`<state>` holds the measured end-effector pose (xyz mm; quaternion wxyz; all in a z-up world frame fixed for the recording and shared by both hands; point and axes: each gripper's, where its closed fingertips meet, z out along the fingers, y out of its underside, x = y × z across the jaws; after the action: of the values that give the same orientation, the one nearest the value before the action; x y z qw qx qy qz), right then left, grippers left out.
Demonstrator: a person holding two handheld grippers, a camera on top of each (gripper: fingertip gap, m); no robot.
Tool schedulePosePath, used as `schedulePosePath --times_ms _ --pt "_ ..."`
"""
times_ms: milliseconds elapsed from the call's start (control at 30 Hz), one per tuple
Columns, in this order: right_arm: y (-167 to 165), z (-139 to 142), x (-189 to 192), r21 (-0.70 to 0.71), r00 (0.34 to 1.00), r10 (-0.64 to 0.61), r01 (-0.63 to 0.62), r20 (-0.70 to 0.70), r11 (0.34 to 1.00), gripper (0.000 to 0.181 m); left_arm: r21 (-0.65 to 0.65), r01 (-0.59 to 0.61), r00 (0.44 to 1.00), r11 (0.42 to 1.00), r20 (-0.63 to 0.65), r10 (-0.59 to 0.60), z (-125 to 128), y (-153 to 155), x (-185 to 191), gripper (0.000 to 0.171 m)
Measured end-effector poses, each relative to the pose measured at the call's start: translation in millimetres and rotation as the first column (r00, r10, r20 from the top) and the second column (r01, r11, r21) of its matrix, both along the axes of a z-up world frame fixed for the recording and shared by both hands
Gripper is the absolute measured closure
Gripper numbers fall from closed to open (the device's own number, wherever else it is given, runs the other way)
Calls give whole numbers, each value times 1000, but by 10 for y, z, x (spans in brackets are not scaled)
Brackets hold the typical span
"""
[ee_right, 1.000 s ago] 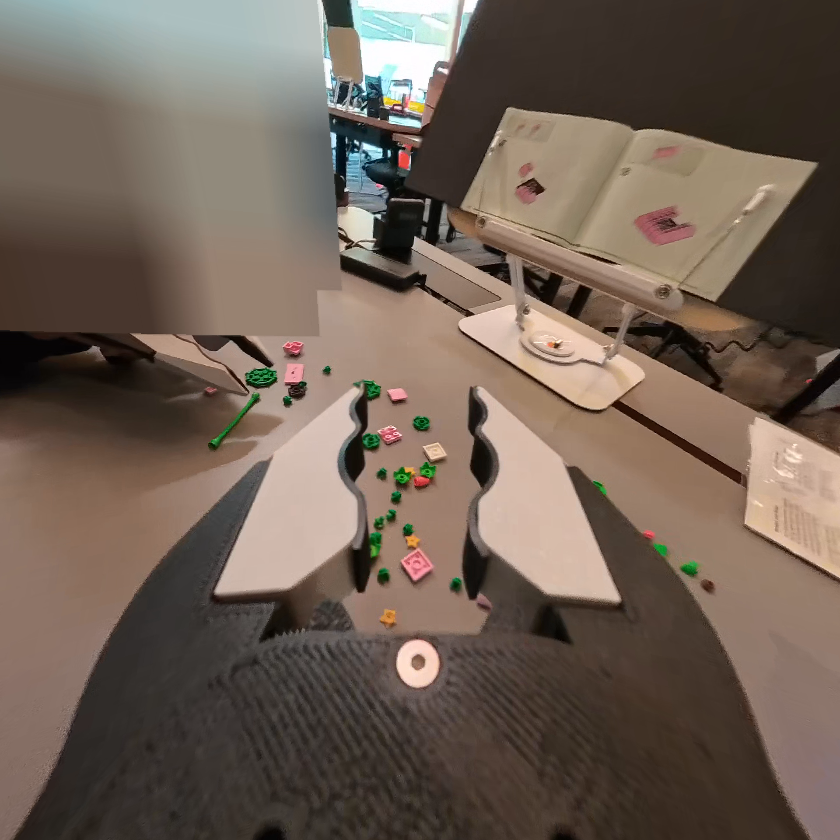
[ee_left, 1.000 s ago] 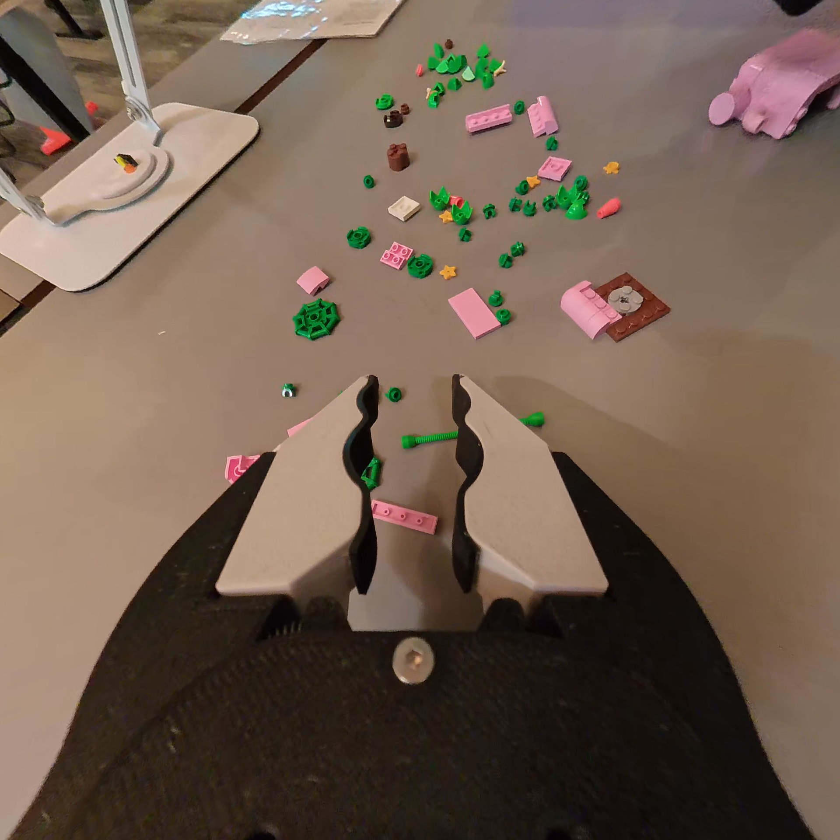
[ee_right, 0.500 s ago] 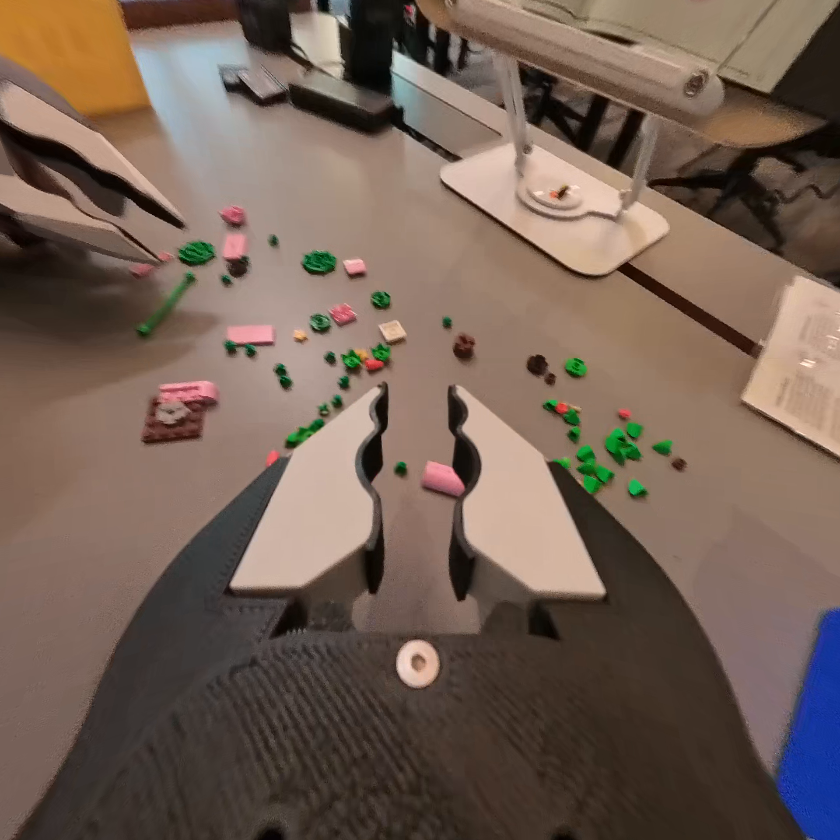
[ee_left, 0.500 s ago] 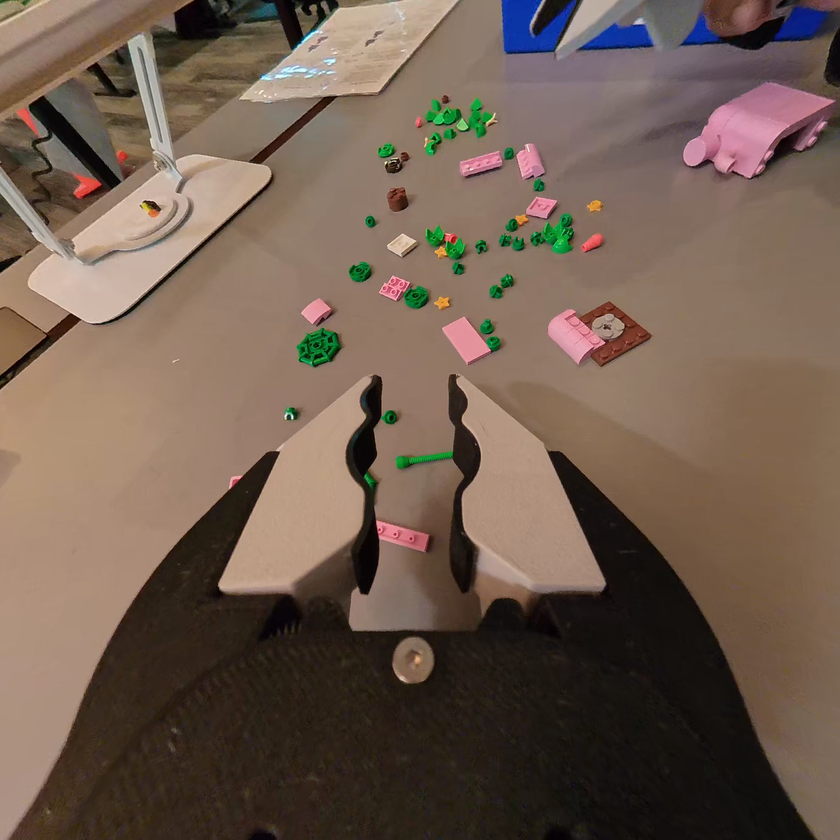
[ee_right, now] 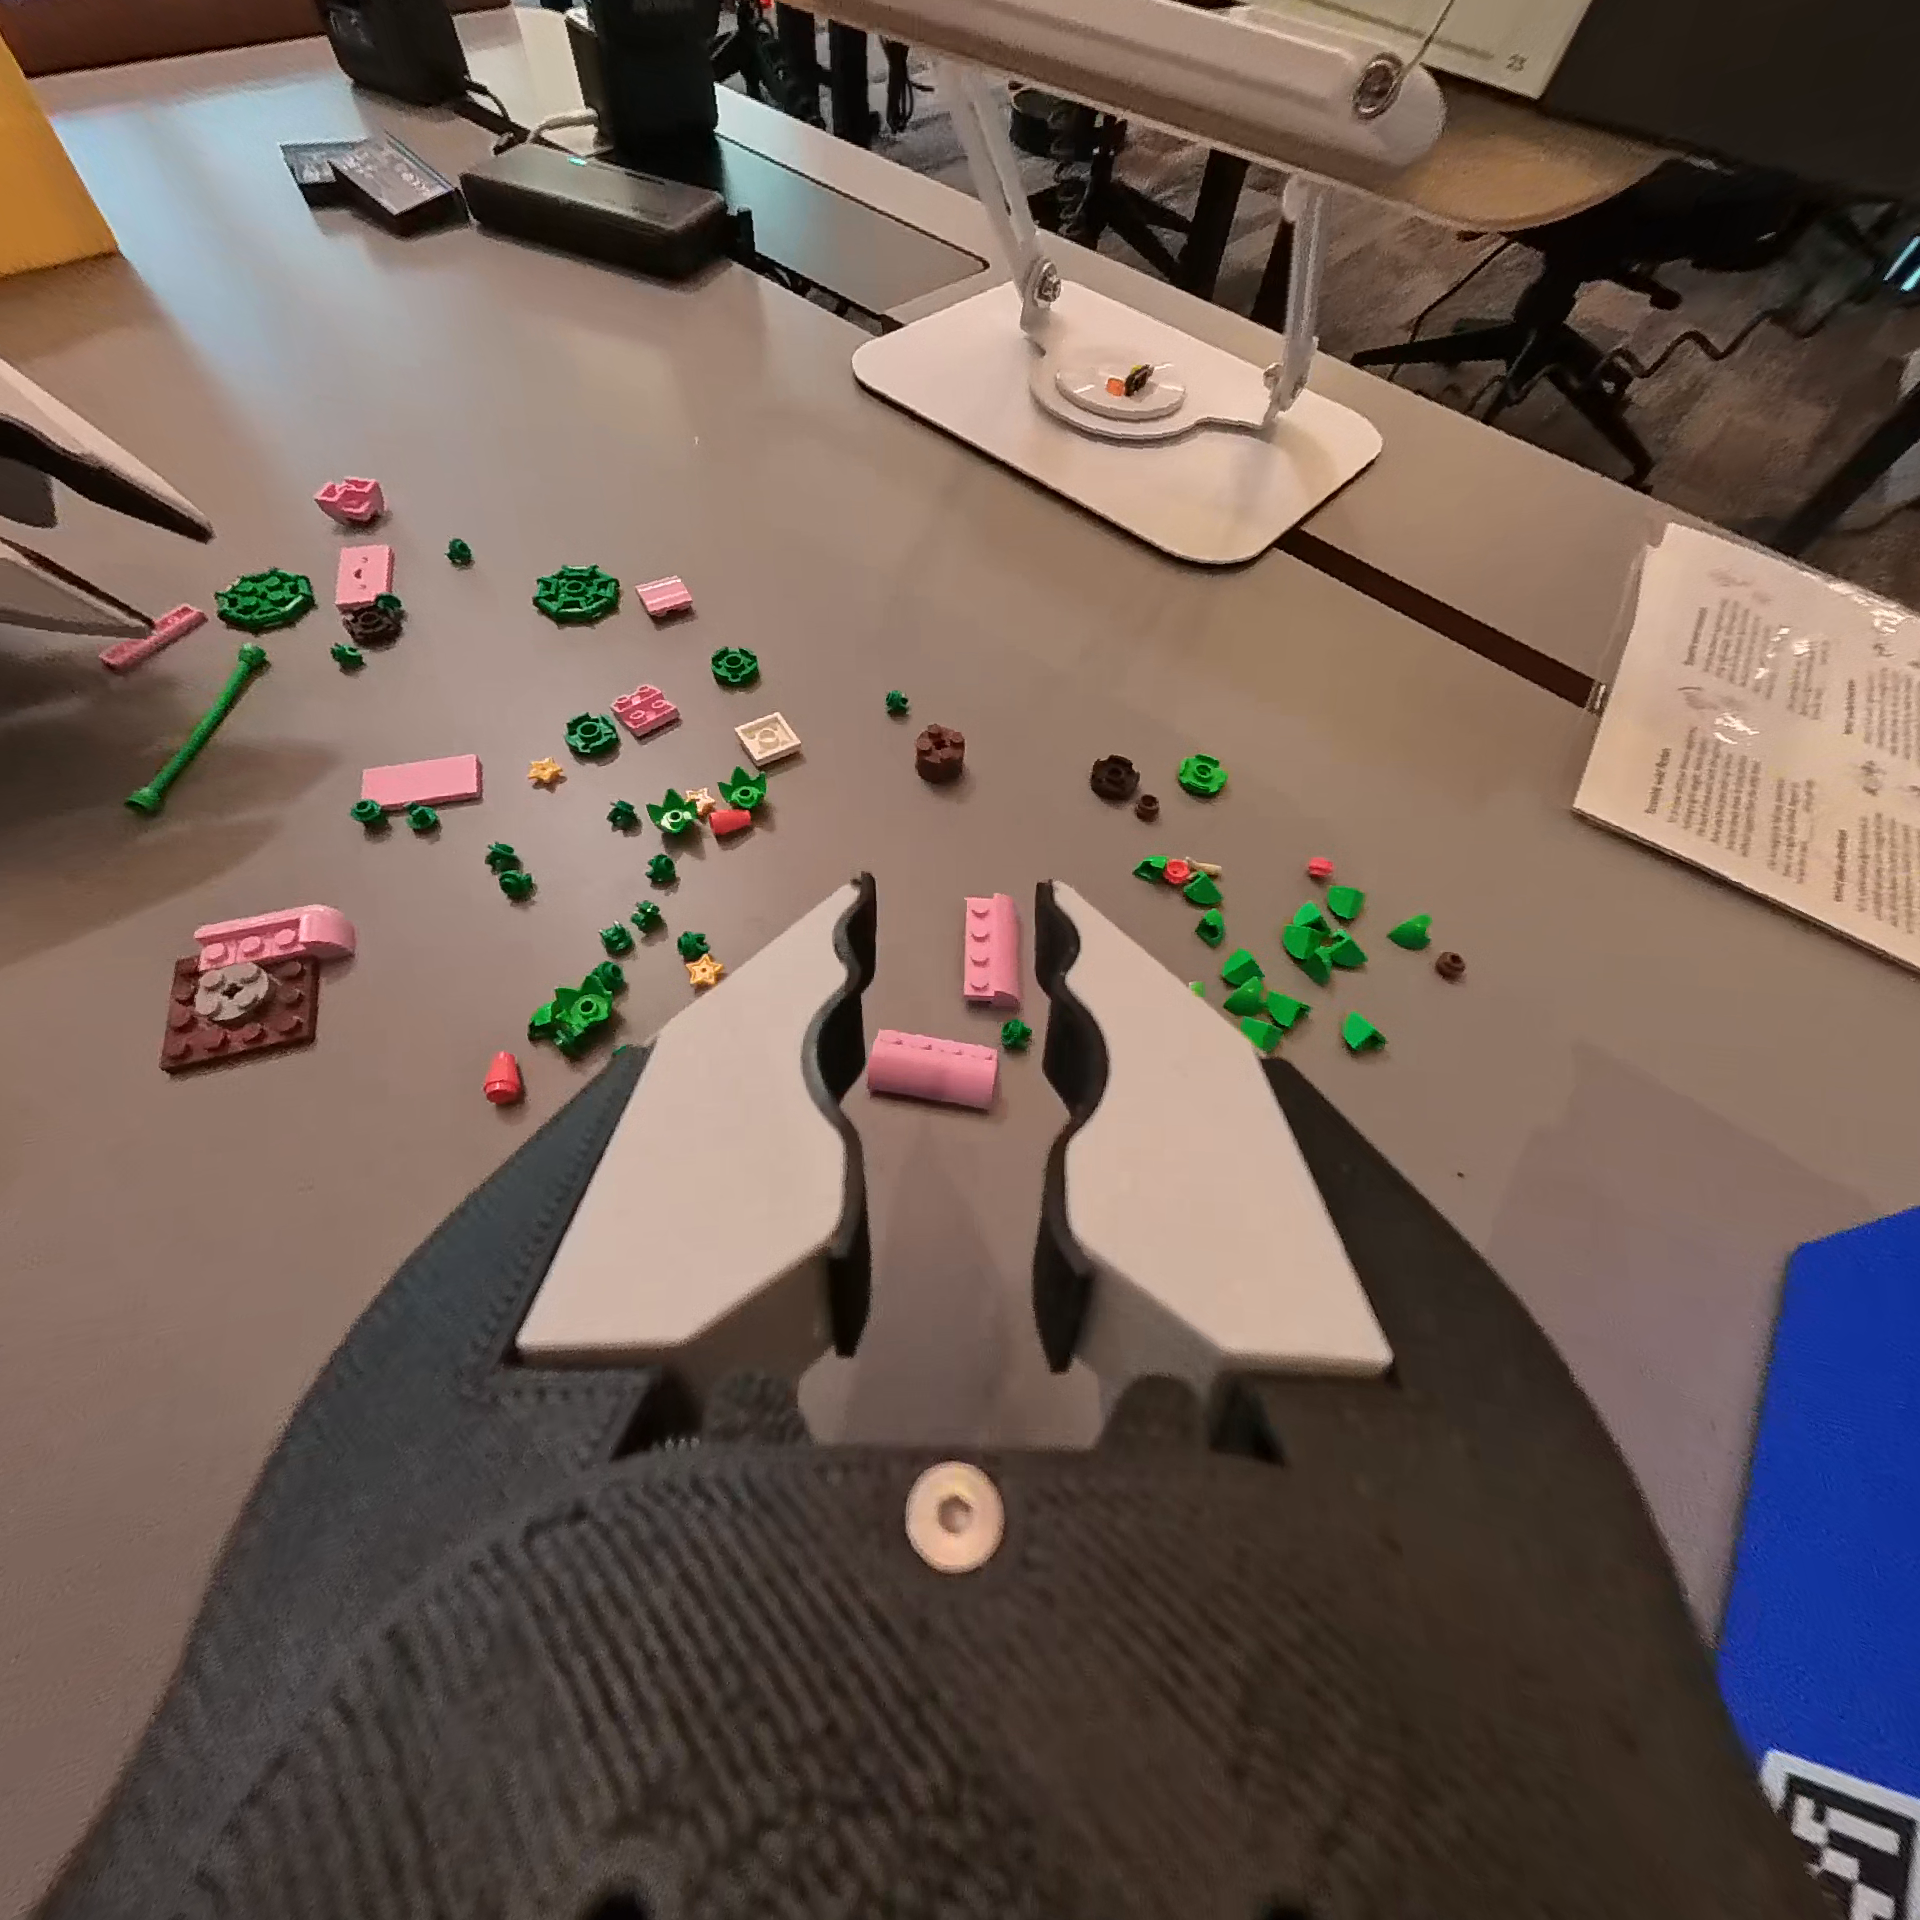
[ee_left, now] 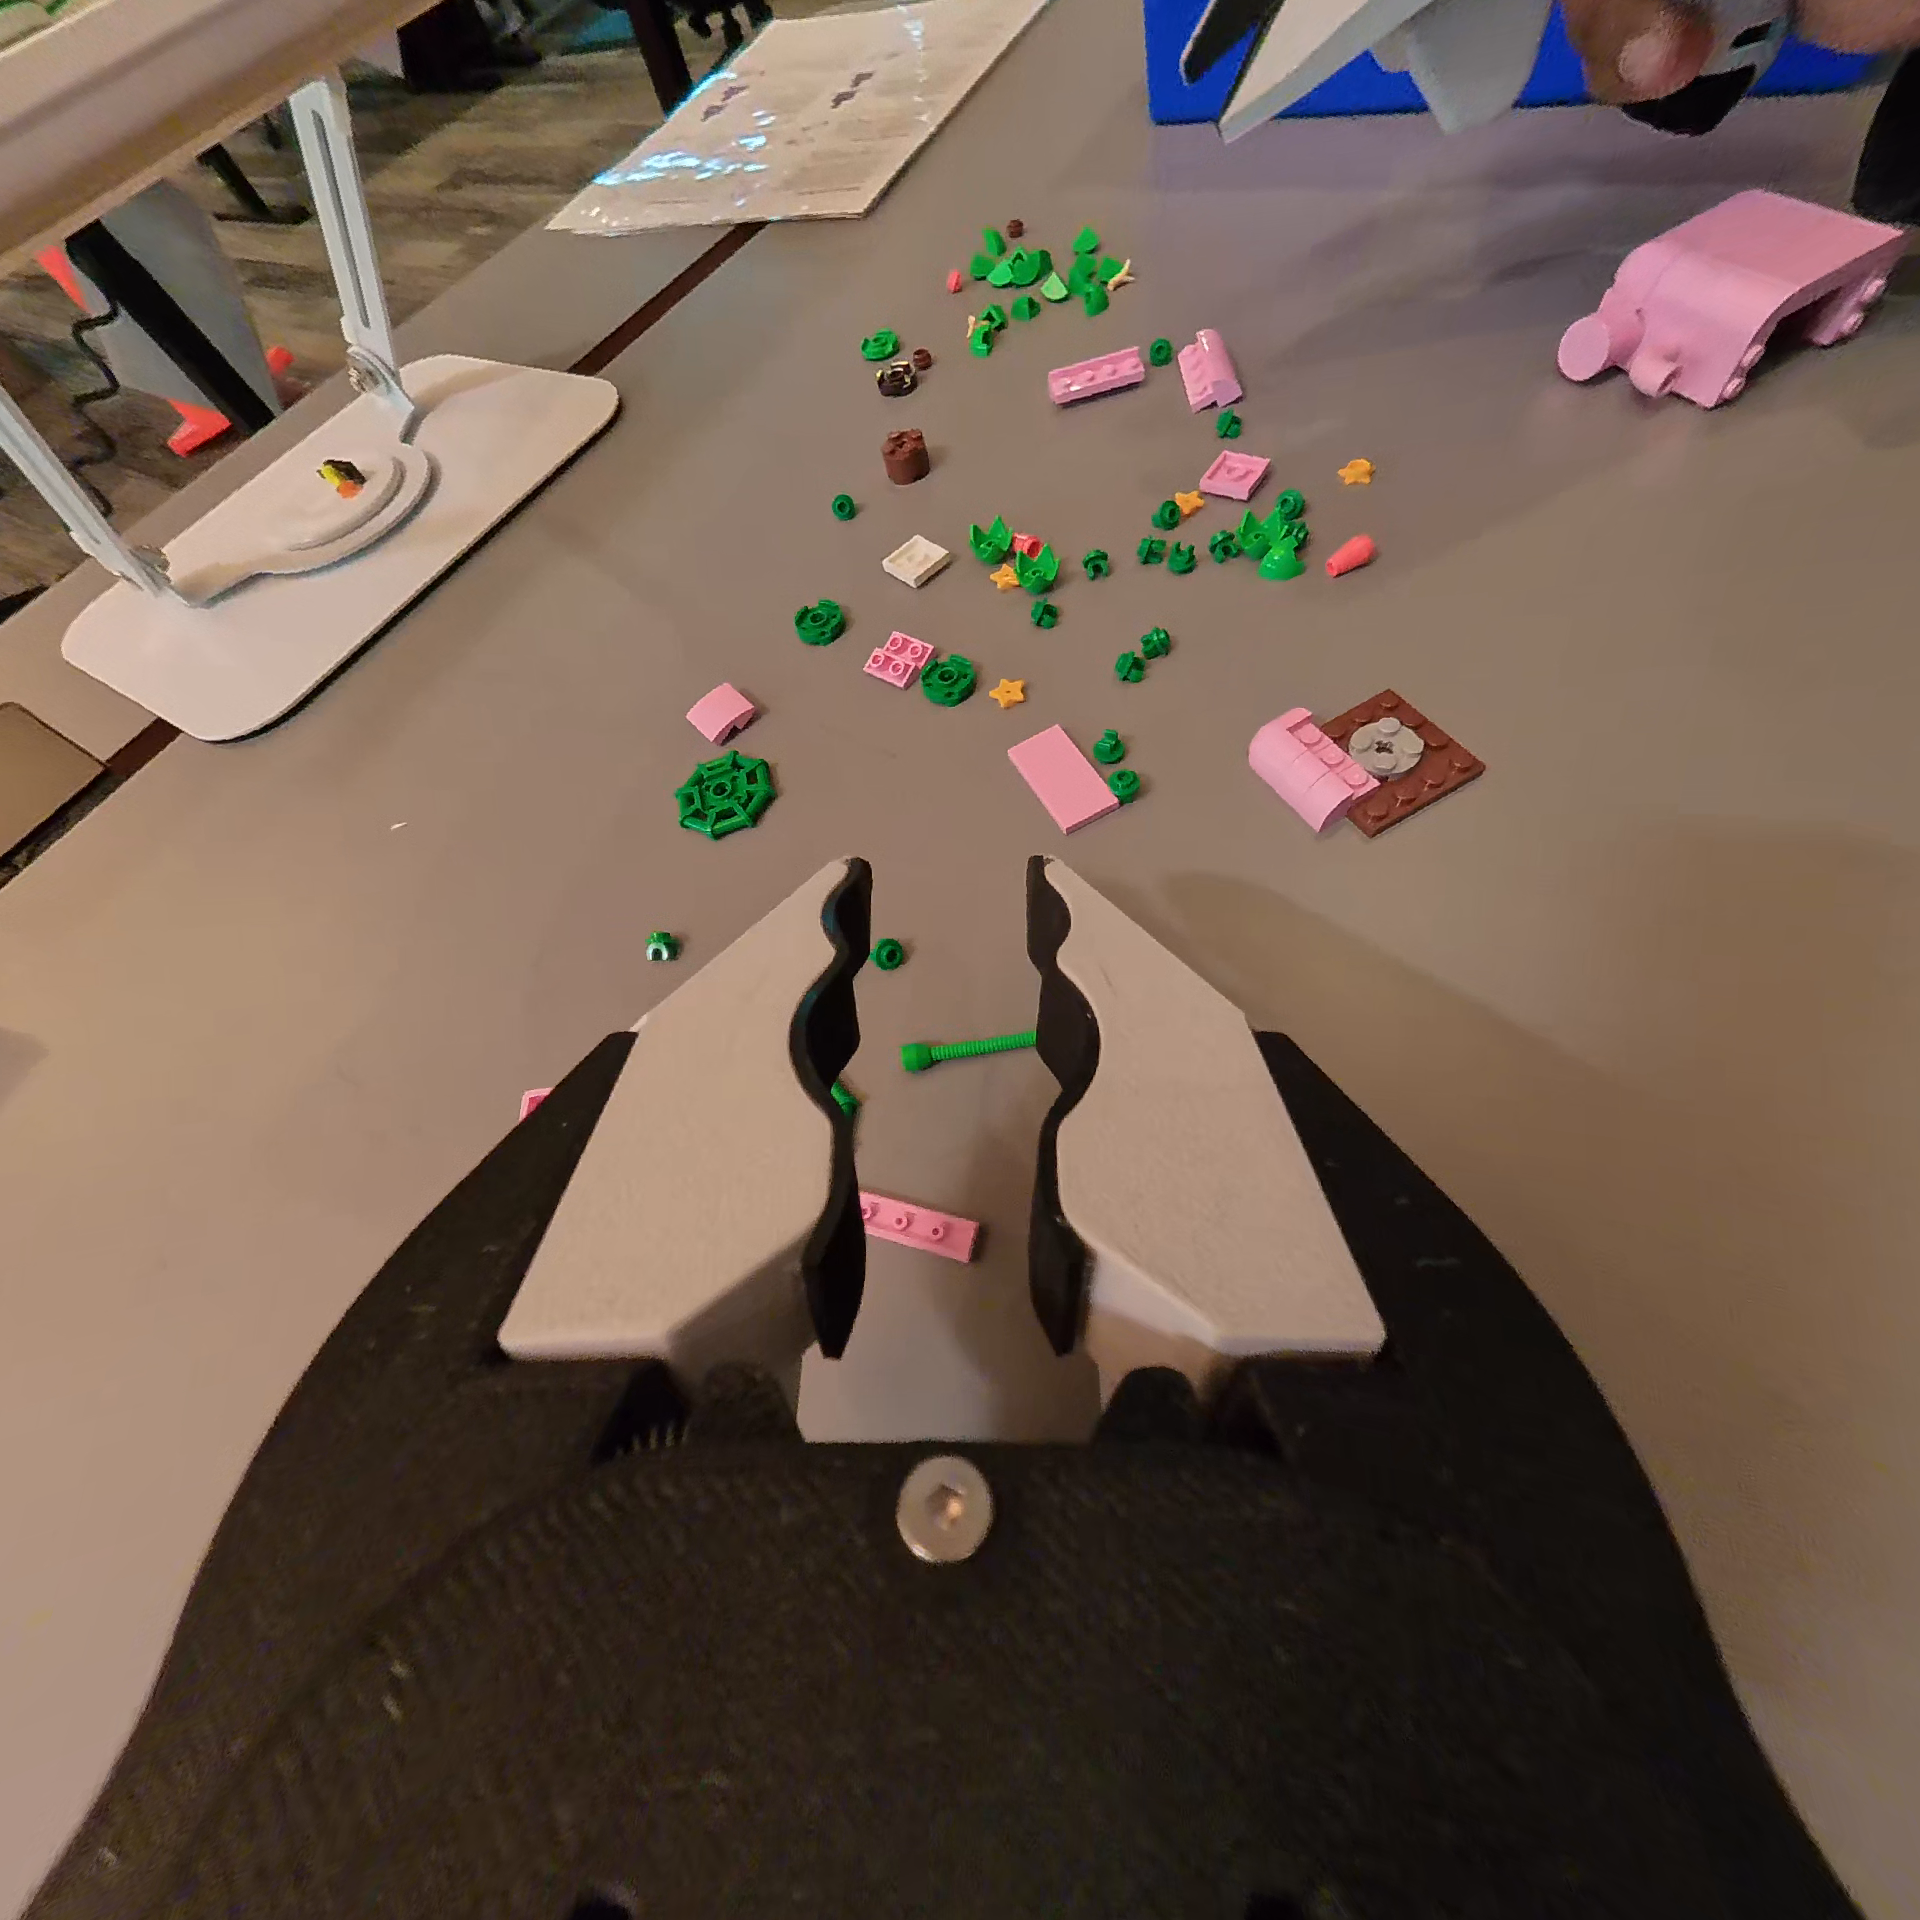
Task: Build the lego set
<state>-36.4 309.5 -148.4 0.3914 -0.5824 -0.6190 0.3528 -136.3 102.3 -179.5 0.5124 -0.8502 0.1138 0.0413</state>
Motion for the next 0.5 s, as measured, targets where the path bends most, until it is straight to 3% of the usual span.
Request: schedulePosePath --times_ms 500 --pt "-97 42 -17 48 1000 20 -20 -7 999 152 -22 5 1000 1000 -9 -5 -49 2 20 143"
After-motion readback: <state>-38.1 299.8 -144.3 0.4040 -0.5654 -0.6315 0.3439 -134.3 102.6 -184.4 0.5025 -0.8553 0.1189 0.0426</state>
